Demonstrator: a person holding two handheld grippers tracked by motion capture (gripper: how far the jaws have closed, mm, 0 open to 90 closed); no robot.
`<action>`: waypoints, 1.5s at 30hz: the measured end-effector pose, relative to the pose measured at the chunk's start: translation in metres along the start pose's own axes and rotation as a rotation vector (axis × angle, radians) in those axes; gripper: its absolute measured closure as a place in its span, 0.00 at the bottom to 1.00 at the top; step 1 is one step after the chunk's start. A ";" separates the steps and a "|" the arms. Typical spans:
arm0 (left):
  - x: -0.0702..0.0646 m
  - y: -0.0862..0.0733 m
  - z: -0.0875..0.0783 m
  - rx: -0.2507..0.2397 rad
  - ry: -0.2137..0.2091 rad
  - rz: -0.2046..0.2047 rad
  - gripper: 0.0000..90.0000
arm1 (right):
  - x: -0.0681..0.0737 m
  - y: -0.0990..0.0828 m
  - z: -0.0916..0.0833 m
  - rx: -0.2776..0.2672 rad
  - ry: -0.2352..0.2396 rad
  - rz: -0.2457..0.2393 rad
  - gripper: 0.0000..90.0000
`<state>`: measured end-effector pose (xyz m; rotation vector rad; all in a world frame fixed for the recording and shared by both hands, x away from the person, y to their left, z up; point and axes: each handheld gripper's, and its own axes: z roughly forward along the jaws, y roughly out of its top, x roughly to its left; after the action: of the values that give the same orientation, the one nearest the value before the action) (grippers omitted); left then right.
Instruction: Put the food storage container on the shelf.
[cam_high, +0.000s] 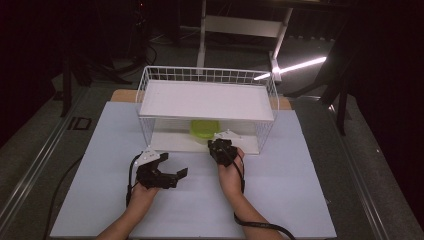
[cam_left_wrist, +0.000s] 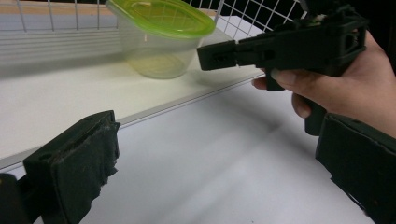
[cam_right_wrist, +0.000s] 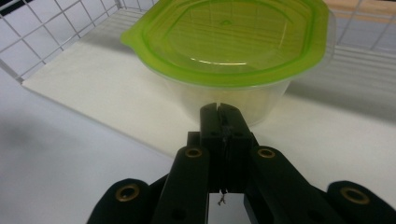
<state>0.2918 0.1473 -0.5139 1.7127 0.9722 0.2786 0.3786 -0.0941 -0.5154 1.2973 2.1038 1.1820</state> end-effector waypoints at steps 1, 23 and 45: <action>0.000 0.000 0.000 0.000 0.002 0.003 0.00 | 0.001 0.002 0.002 0.001 -0.002 -0.002 0.99; -0.014 0.013 -0.009 -0.045 -0.075 0.059 0.00 | 0.005 -0.017 -0.052 -0.041 0.113 -0.015 0.50; -0.023 0.011 -0.035 -0.019 -0.111 0.087 0.00 | -0.016 -0.037 -0.102 -0.119 0.174 -0.055 0.16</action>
<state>0.2609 0.1542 -0.4852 1.7373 0.8133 0.2463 0.2962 -0.1613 -0.4897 1.1126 2.1363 1.4178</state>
